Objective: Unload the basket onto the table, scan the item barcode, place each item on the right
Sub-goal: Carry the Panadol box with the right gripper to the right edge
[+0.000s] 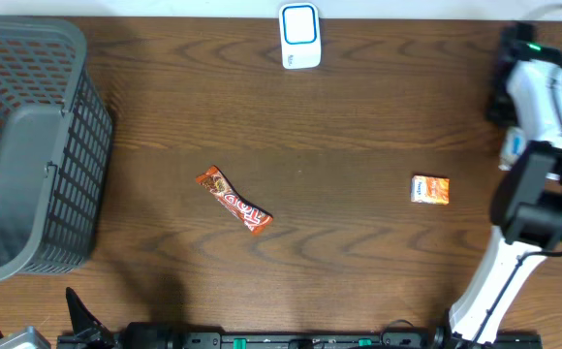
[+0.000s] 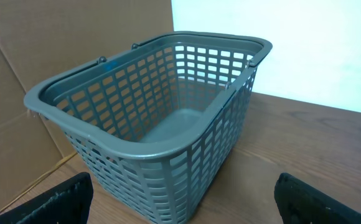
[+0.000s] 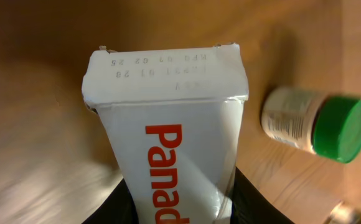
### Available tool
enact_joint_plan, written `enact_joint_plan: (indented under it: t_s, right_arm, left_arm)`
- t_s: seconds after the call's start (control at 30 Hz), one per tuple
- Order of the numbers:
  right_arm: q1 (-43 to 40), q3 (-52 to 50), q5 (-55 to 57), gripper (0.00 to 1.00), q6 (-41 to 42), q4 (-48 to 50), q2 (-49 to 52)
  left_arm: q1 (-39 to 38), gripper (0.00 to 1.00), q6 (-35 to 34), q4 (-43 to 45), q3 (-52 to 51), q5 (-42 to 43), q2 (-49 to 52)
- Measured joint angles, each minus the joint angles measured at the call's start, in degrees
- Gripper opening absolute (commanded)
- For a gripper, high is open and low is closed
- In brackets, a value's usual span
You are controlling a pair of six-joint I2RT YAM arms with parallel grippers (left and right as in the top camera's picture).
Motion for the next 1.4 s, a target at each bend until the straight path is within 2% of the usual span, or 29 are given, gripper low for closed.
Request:
enact_joint_plan:
  t_s: [0.17, 0.2, 0.23, 0.27, 0.3, 0.33, 0.37, 0.47, 0.6, 0.7, 0.8, 0.87, 0.9, 0.93, 0.97, 1.03, 1.1, 1.23, 1.4]
  right_arm:
    - [-10.3, -4.0, -3.7, 0.01, 1.6, 3.6, 0.0]
    - [-12.2, -4.5, -4.9, 0.26, 1.8, 4.1, 0.0]
    - [-14.3, -4.6, -6.3, 0.39, 1.9, 4.5, 0.0]
    - [-16.1, -4.6, -8.0, 0.45, 2.0, 4.8, 0.0]
    - [-17.4, -4.3, -9.9, 0.61, 2.6, 4.5, 0.0]
    - [-18.1, -4.1, -11.0, 0.89, 2.4, 4.3, 0.0]
    - [-18.8, -3.6, -12.8, 0.99, 2.7, 3.5, 0.0]
    - [-19.4, 1.5, -19.1, 0.99, 2.8, -1.5, 0.2]
    - [-18.1, 13.4, -26.4, 0.99, 3.0, -9.4, 0.3]
    - [-15.6, 21.4, -29.4, 0.99, 3.6, -15.8, 0.0]
    - [-11.8, 24.4, -30.9, 0.99, 5.2, -21.7, -1.1]
    - [-8.1, 24.7, -31.7, 0.90, 6.9, -25.9, -1.9]
    - [-6.1, 24.9, -32.0, 0.78, 7.8, -28.1, -2.0]
    - [-4.0, 24.9, -32.2, 0.61, 8.7, -30.3, -2.0]
    - [-2.0, 24.9, -32.3, 0.32, 9.5, -32.3, -2.0]
    - [1.7, 24.3, -32.8, 0.10, 10.7, -33.9, -2.0]
    - [5.0, 22.7, -32.9, 0.01, 11.7, -33.9, -2.2]
    - [8.2, 16.1, -28.7, 0.01, 15.6, -34.1, -2.4]
    - [8.1, 4.6, -22.2, 0.01, 20.6, -34.0, -2.4]
  left_arm:
    - [0.0, 0.93, 0.0, 0.0, 0.0, 0.0, 0.0]
    - [0.0, 0.93, 0.0, 0.0, 0.0, 0.0, 0.0]
    - [0.0, 0.93, 0.0, 0.0, 0.0, 0.0, 0.0]
    - [0.0, 0.93, 0.0, 0.0, 0.0, 0.0, 0.0]
    - [0.0, 0.93, 0.0, 0.0, 0.0, 0.0, 0.0]
    - [0.0, 0.93, 0.0, 0.0, 0.0, 0.0, 0.0]
    - [0.0, 0.93, 0.0, 0.0, 0.0, 0.0, 0.0]
    - [0.0, 0.93, 0.0, 0.0, 0.0, 0.0, 0.0]
    - [0.0, 0.93, 0.0, 0.0, 0.0, 0.0, 0.0]
    - [0.0, 0.93, 0.0, 0.0, 0.0, 0.0, 0.0]
    - [0.0, 0.93, 0.0, 0.0, 0.0, 0.0, 0.0]
    - [0.0, 0.93, 0.0, 0.0, 0.0, 0.0, 0.0]
    - [0.0, 0.93, 0.0, 0.0, 0.0, 0.0, 0.0]
    - [0.0, 0.93, 0.0, 0.0, 0.0, 0.0, 0.0]
    - [0.0, 0.93, 0.0, 0.0, 0.0, 0.0, 0.0]
    - [0.0, 0.93, 0.0, 0.0, 0.0, 0.0, 0.0]
    - [0.0, 0.93, 0.0, 0.0, 0.0, 0.0, 0.0]
    - [0.0, 0.93, 0.0, 0.0, 0.0, 0.0, 0.0]
    - [0.0, 0.93, 0.0, 0.0, 0.0, 0.0, 0.0]
